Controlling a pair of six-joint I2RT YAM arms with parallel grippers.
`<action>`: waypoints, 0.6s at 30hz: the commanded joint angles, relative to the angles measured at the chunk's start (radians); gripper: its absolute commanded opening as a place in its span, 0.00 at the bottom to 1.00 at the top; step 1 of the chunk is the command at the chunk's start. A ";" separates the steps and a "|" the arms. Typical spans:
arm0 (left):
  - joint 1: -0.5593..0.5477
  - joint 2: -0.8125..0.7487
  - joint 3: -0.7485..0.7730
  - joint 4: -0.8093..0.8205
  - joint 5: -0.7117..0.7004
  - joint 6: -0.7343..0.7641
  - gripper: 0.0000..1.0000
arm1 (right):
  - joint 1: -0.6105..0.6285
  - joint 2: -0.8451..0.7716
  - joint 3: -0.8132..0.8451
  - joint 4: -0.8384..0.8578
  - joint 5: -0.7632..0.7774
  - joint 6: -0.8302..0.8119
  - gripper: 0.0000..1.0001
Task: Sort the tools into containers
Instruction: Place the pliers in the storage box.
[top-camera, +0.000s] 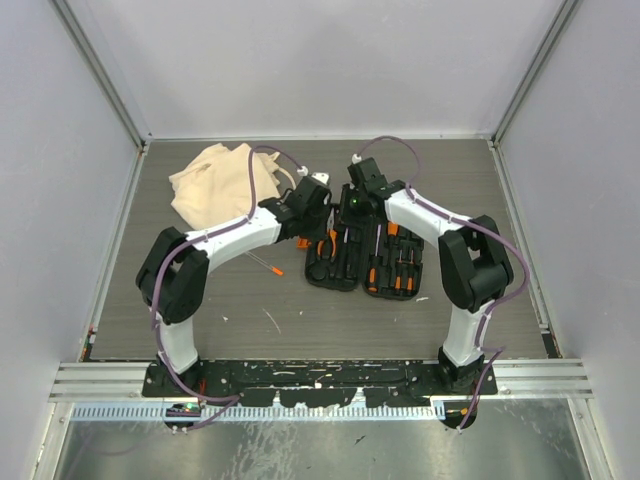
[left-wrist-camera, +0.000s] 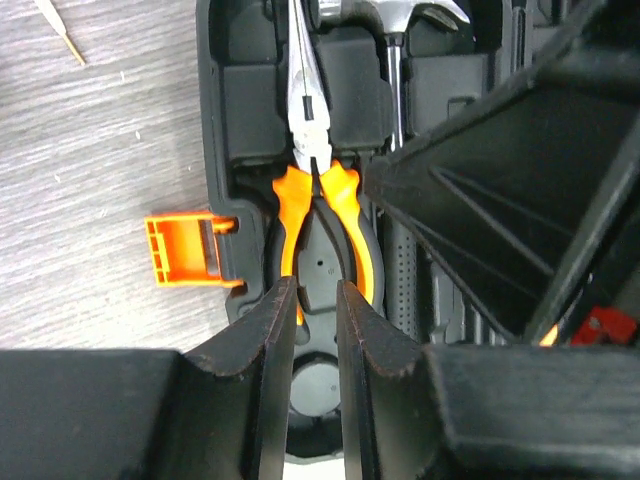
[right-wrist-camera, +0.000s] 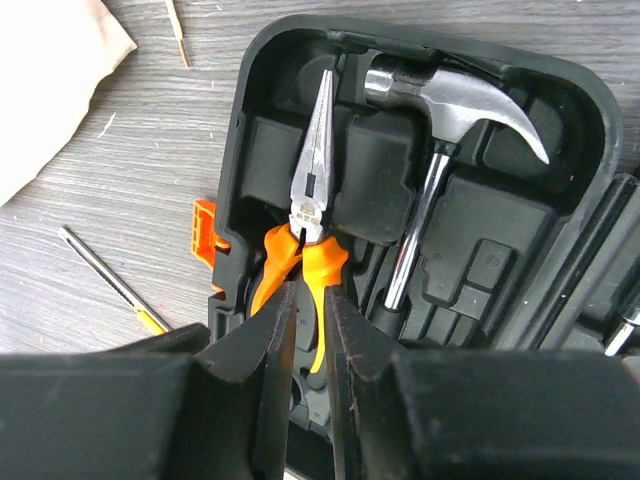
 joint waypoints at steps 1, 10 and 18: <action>0.027 0.037 0.076 0.059 0.020 0.028 0.24 | 0.000 0.013 0.006 0.037 -0.038 -0.001 0.23; 0.042 0.117 0.126 0.043 0.039 0.039 0.18 | 0.000 0.051 0.017 0.044 -0.056 0.006 0.22; 0.042 0.148 0.132 0.043 0.064 0.036 0.17 | 0.000 0.064 0.012 0.046 -0.069 0.005 0.21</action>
